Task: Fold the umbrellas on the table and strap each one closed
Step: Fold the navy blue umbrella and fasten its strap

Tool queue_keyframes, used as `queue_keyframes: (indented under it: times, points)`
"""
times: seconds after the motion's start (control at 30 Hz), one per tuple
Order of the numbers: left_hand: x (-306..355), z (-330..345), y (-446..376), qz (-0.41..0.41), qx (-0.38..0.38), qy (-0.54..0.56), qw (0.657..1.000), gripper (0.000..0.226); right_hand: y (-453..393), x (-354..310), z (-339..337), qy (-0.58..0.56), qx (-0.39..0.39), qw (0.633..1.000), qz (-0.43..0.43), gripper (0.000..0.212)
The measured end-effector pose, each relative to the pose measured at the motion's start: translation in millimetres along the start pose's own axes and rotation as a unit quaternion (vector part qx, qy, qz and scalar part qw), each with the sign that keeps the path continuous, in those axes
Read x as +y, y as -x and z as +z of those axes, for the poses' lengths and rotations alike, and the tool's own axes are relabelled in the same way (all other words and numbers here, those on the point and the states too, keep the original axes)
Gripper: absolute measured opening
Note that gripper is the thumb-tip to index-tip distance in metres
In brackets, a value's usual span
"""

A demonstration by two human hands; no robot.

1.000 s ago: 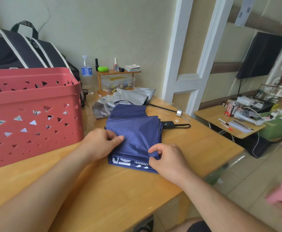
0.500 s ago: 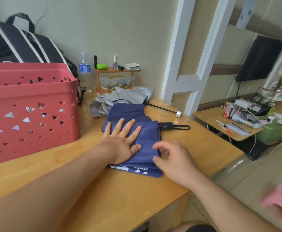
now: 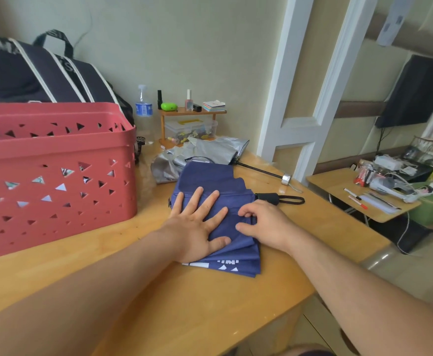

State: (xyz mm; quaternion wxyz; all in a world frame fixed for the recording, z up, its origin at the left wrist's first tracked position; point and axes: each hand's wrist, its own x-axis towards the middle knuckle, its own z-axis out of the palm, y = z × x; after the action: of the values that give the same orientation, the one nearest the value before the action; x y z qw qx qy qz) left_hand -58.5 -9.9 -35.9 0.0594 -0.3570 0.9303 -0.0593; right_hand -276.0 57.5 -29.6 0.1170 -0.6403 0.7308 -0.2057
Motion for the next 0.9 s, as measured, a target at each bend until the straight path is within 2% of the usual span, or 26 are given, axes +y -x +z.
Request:
queue_keyframes:
  times: [0.17, 0.3, 0.4, 0.47, 0.53, 0.63, 0.67, 0.77, 0.83, 0.9]
  points:
    - [-2, -4, 19, 0.120, 0.055, -0.115, 0.985, 0.089, 7, 11, 5, 0.005, -0.021, 1.000, -0.023, 0.057]
    - [-1, 2, 22, 0.099, 0.053, -0.031, 0.993, 0.081, 13, 12, -4, 0.006, -0.073, 0.997, -0.025, 0.065]
    - [-2, 4, 19, 0.082, 0.014, 0.020, 0.996, 0.063, 9, 3, -18, 0.007, -0.072, 0.997, -0.017, 0.047]
    - [-3, 5, 18, 0.079, -0.002, 0.036, 0.996, 0.061, 7, 2, -25, 0.017, -0.009, 1.000, -0.003, 0.028]
    - [-3, 7, 18, 0.075, -0.005, 0.047, 0.996, 0.060, 7, 8, -26, 0.088, 0.065, 0.994, 0.009, 0.022]
    - [-4, 7, 19, 0.076, 0.003, 0.056, 0.996, 0.060, 8, 23, -21, 0.131, 0.108, 0.985, 0.024, 0.016]
    - [-4, 7, 20, 0.076, 0.005, 0.057, 0.995, 0.059, 6, 26, -19, 0.140, 0.120, 0.983, 0.013, 0.018]
    - [-3, 7, 21, 0.077, 0.011, 0.056, 0.995, 0.059, -2, 29, -23, 0.164, 0.133, 0.976, -0.052, 0.048]
    - [-3, 7, 21, 0.080, 0.019, 0.054, 0.995, 0.059, -8, 27, -29, 0.167, 0.095, 0.978, -0.088, 0.063]
    - [-4, 7, 21, 0.085, 0.024, 0.054, 0.995, 0.064, -14, 26, -30, 0.191, 0.066, 0.975, -0.091, 0.068]
